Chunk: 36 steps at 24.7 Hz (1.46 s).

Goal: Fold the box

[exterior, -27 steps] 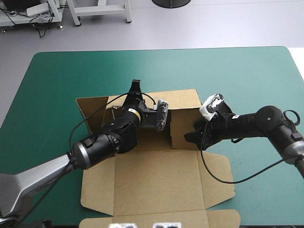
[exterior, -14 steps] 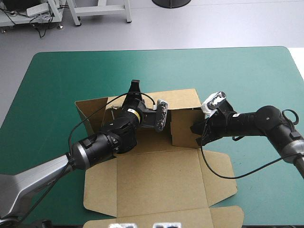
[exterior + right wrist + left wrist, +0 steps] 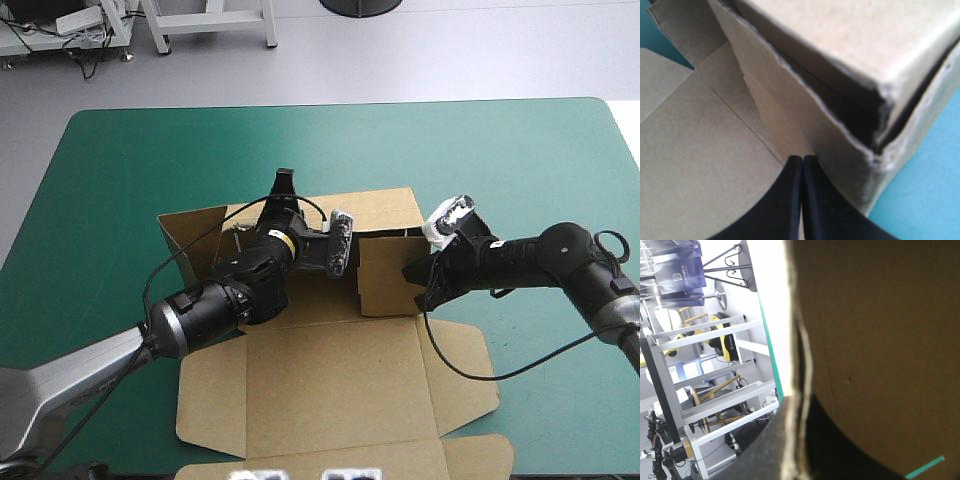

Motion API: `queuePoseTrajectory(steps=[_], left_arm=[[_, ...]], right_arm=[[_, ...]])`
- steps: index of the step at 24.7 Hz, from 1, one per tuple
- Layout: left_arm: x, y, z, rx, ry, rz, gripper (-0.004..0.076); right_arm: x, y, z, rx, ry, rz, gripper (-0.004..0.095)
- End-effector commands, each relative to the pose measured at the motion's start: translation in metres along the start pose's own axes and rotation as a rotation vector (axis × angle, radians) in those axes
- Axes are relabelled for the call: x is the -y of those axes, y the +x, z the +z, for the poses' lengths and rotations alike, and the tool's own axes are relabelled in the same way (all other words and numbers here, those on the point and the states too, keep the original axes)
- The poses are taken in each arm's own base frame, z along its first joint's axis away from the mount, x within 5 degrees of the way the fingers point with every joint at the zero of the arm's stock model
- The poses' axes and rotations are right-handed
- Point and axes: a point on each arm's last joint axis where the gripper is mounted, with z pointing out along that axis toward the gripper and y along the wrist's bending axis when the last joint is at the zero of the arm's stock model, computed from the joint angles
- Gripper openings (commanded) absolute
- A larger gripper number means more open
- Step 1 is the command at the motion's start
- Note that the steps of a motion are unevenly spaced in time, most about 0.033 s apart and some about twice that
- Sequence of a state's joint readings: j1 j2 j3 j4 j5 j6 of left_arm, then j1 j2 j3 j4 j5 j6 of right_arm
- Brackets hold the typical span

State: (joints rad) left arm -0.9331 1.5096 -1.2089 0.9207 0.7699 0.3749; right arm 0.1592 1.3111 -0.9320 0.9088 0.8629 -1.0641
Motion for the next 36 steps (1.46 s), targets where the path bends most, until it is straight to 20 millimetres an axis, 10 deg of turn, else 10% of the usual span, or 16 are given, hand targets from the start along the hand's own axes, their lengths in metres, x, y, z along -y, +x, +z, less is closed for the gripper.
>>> queuePoseTrajectory(steps=[1, 9, 14, 21, 36], left_arm=[[-0.002, -0.003, -0.011, 0.045, 0.014, -0.044, -0.0010], [-0.002, -0.002, -0.011, 0.034, 0.019, -0.044, -0.0010], [-0.001, -0.001, -0.011, 0.030, 0.022, -0.046, -0.0010], [-0.001, -0.001, -0.011, 0.028, 0.023, -0.046, -0.0010], [-0.001, -0.001, -0.011, 0.028, 0.023, -0.046, -0.0010]], right_arm=[[-0.004, -0.017, -0.012, 0.134, 0.020, 0.029, -0.0017], [-0.016, -0.009, -0.015, 0.031, -0.089, -0.063, 0.0058], [-0.033, -0.009, -0.047, 0.034, 0.007, -0.172, 0.0582], [-0.046, 0.002, -0.106, -0.036, 0.380, -0.265, 0.0566], [-0.040, -0.043, -0.122, 0.473, 0.421, -0.135, 0.0400]])
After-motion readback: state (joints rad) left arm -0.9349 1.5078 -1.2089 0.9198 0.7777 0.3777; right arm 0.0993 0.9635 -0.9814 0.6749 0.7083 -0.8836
